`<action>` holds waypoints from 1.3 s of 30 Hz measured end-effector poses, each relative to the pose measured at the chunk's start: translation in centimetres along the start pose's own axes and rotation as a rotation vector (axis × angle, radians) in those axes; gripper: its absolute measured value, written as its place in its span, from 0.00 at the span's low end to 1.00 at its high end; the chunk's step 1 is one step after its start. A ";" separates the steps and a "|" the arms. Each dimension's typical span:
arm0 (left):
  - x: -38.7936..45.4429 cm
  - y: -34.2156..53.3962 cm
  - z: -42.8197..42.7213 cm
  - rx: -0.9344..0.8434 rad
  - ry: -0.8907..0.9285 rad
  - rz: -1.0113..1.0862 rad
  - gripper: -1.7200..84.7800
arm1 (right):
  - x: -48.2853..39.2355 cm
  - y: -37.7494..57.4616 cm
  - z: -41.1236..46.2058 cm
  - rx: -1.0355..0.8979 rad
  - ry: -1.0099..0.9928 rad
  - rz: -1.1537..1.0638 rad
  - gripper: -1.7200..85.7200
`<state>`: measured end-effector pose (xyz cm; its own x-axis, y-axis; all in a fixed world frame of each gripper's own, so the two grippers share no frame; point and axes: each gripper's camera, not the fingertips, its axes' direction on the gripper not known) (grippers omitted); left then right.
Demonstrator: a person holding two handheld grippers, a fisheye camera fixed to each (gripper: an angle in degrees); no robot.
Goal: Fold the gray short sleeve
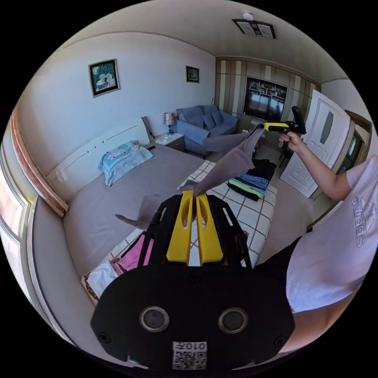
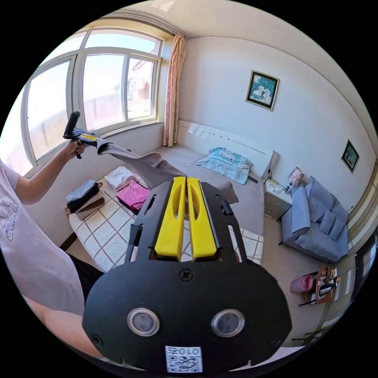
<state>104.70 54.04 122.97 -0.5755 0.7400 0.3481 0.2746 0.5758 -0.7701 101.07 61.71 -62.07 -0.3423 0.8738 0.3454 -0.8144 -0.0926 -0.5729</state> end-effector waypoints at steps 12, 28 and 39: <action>6.3 19.6 24.9 -0.540 0.130 -0.082 0.02 | -3.5 12.5 22.2 -0.582 -0.160 0.263 0.03; 17.5 35.1 33.2 -0.903 0.219 -0.027 0.02 | -10.5 17.2 32.2 -0.914 -0.214 0.369 0.03; 21.3 41.5 33.3 -0.974 0.165 0.029 0.02 | -14.7 16.0 36.9 -1.009 -0.191 0.370 0.03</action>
<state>78.22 82.13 80.61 -0.4645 0.7547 0.4633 0.8432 0.5368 -0.0290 75.75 29.81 -48.88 -0.6251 0.7758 0.0856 0.0833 0.1754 -0.9810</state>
